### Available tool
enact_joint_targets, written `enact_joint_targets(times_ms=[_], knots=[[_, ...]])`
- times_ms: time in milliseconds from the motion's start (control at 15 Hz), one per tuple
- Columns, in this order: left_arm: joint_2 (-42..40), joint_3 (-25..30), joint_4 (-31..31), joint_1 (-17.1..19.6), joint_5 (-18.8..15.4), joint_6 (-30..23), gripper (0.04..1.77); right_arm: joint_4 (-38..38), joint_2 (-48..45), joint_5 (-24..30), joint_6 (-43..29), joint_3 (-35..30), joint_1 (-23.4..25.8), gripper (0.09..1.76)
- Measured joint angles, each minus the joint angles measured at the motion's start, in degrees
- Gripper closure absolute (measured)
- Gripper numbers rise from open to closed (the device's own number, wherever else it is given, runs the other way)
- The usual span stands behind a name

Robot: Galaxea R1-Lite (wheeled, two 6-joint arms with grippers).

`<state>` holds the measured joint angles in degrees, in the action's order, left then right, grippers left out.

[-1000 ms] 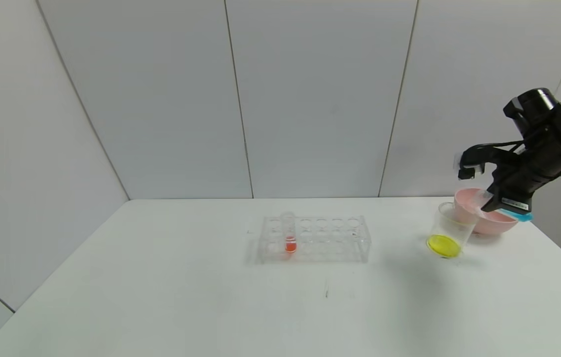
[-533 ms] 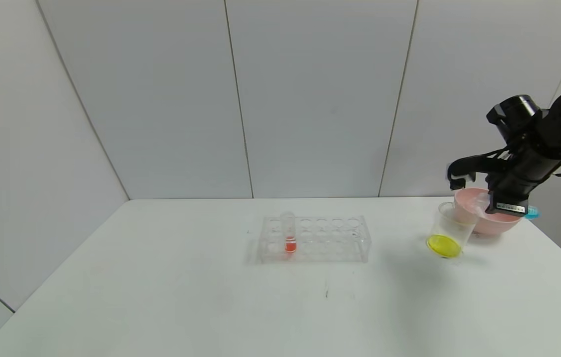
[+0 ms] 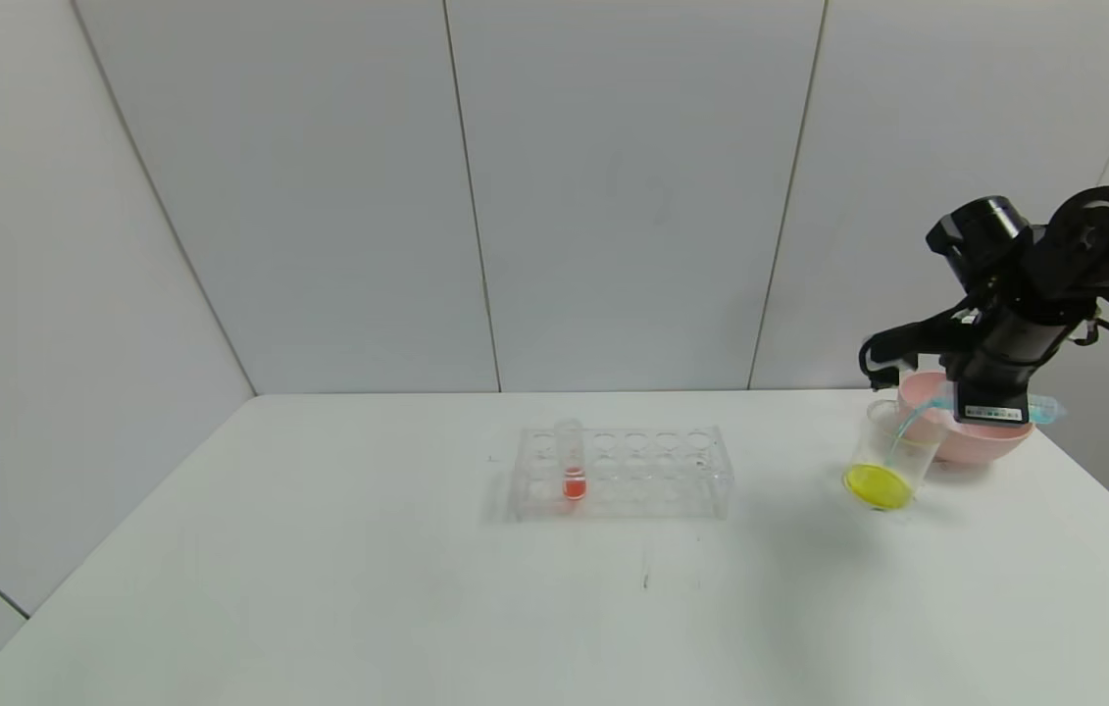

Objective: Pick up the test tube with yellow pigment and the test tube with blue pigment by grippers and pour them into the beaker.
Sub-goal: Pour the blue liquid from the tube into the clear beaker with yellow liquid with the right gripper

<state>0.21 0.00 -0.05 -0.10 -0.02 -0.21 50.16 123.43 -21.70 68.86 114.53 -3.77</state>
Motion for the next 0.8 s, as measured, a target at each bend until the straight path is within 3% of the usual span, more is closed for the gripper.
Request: enact_joint_targets(times_ms=[800], knots=[[0.00,0.00,0.00,0.00,0.02,0.02,0.05,-0.29,1.01,-11.82,4.71,0.00,-4.13,1.35]])
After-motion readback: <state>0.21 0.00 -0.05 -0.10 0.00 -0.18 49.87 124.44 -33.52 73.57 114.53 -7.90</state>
